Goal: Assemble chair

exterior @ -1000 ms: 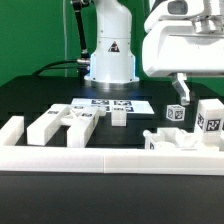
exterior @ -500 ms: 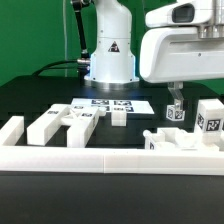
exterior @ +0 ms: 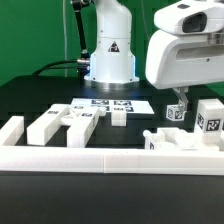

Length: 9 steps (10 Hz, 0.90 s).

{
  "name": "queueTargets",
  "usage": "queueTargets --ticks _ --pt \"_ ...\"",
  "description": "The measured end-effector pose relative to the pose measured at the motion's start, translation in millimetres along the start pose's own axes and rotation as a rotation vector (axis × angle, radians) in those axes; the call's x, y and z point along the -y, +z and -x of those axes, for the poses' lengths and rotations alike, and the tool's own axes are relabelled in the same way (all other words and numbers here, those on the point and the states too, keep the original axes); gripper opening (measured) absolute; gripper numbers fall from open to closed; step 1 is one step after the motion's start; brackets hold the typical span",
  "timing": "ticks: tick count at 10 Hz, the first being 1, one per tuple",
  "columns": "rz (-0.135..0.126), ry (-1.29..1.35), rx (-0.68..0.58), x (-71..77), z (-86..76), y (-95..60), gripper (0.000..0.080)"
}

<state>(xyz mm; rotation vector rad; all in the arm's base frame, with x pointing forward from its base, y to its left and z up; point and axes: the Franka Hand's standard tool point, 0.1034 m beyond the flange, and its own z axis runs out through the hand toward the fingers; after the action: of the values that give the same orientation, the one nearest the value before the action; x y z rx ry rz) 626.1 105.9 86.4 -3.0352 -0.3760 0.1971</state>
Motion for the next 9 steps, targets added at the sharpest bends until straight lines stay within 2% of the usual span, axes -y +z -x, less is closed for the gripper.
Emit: queueTargets --ticks 4,5,6,7,8,9 --pt "0.002 -0.009 -0.02 -3.7 -8.7 -5.6 0.0649" --pt "0.002 -0.014 -0.021 -4.3 -8.8 -5.6 0.0612" --pt "0.002 -0.014 -0.02 -4.2 -8.4 -5.2 0.0612" --pt "0.002 -0.014 -0.02 -4.3 -8.3 -5.0 0.0421" --pt "0.001 -0.006 -0.02 -4.1 -8.3 -5.0 0.0421" --pt "0.001 0.012 -0.02 -4.1 -8.3 -5.0 0.0288"
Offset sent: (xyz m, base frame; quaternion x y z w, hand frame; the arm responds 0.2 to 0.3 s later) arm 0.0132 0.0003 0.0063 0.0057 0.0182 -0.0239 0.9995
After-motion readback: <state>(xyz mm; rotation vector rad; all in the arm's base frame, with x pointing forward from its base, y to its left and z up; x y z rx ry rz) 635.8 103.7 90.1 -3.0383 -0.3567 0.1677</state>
